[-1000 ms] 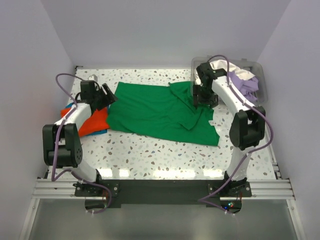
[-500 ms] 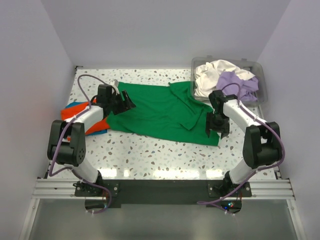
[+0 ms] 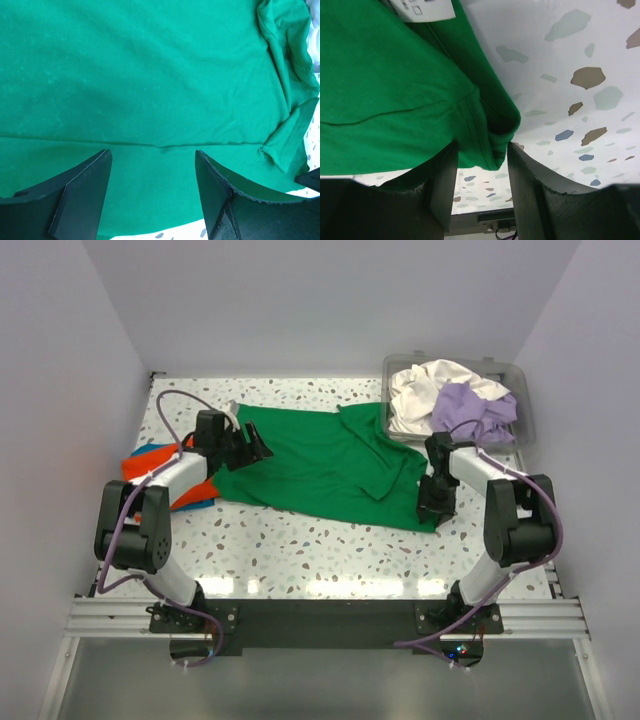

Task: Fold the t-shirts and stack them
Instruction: Fold the tshirt

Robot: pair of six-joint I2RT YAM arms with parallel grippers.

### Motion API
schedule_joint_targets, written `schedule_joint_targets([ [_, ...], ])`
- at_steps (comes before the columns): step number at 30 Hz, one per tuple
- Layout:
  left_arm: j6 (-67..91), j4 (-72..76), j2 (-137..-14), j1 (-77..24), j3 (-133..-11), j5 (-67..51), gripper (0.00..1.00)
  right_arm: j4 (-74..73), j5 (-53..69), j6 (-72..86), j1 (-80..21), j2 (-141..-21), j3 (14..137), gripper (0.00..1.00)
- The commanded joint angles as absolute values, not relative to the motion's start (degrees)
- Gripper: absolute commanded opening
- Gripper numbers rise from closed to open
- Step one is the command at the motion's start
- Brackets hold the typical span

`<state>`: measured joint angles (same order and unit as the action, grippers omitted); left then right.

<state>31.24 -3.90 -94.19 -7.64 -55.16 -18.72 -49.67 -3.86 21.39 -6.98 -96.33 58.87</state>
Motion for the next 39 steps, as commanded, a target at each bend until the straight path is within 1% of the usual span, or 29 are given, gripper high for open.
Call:
schedule_joint_targets([
  [1, 30.3, -2.1, -91.3, -8.0, -54.0, -18.4, 0.73, -48.1, -3.9, 21.1, -6.2, -97.1, 57.0, 0.42],
  [3, 30.2, -2.2, -90.6, -8.0, -53.5, -18.4, 0.73, -47.9, -4.1, 21.0, -5.4, -97.6, 56.5, 0.36],
  [4, 30.1, -2.5, -90.4, -8.0, -53.4, -18.5, 0.73, -47.8, -4.4, 20.9, -4.8, -97.9, 56.3, 0.31],
  [7, 29.3, -3.1, -89.5, -8.0, -52.7, -18.2, 0.73, -48.1, -4.7, 20.6, -4.0, -99.2, 56.6, 0.2],
  [8, 29.0, -3.4, -89.0, -8.0, -52.4, -18.3, 0.73, -48.4, -5.1, 20.1, -3.3, -99.8, 57.1, 0.11],
  [11, 27.4, -5.0, -87.5, -8.0, -51.9, -17.8, 0.73, -50.8, -8.3, 19.6, -2.3, -99.7, 58.4, 0.0],
  [15, 24.7, -9.1, -85.2, -8.0, -51.0, -13.6, 0.73, -53.2, -11.4, 19.0, -0.2, -99.0, 59.2, 0.0],
  [16, 24.3, -10.1, -84.6, -8.0, -50.7, -12.8, 0.73, -53.6, -11.3, 18.9, 2.5, -99.0, 59.8, 0.0],
  [18, 23.7, -13.2, -82.8, -8.0, -49.7, -10.9, 0.73, -54.6, -12.2, 18.8, 3.6, -99.2, 60.6, 0.0],
  [25, 25.0, -19.6, -76.0, -8.0, -44.1, -8.1, 0.73, -55.9, -12.2, 19.2, 10.6, -101.1, 63.1, 0.0],
  [31, 27.5, -23.7, -75.1, -8.0, -41.0, -7.2, 0.72, -56.0, -11.1, 19.1, 11.0, -102.0, 64.5, 0.0],
  [34, 27.6, -20.8, -75.3, -8.0, -38.7, -11.8, 0.71, -56.1, -11.0, 19.1, 11.0, -102.0, 64.8, 0.0],
  [35, 27.2, -20.3, -76.2, -8.1, -38.5, -14.7, 0.71, -56.1, -10.9, 19.1, 11.0, -102.0, 64.9, 0.0],
  [37, 26.5, -20.3, -77.8, -8.0, -39.0, -16.2, 0.7, -56.0, -10.8, 19.1, 11.0, -102.2, 65.0, 0.0],
  [39, 25.8, -18.9, -79.4, -8.0, -38.9, -20.2, 0.68, -55.9, -10.7, 19.1, 11.0, -102.3, 65.0, 0.0],
])
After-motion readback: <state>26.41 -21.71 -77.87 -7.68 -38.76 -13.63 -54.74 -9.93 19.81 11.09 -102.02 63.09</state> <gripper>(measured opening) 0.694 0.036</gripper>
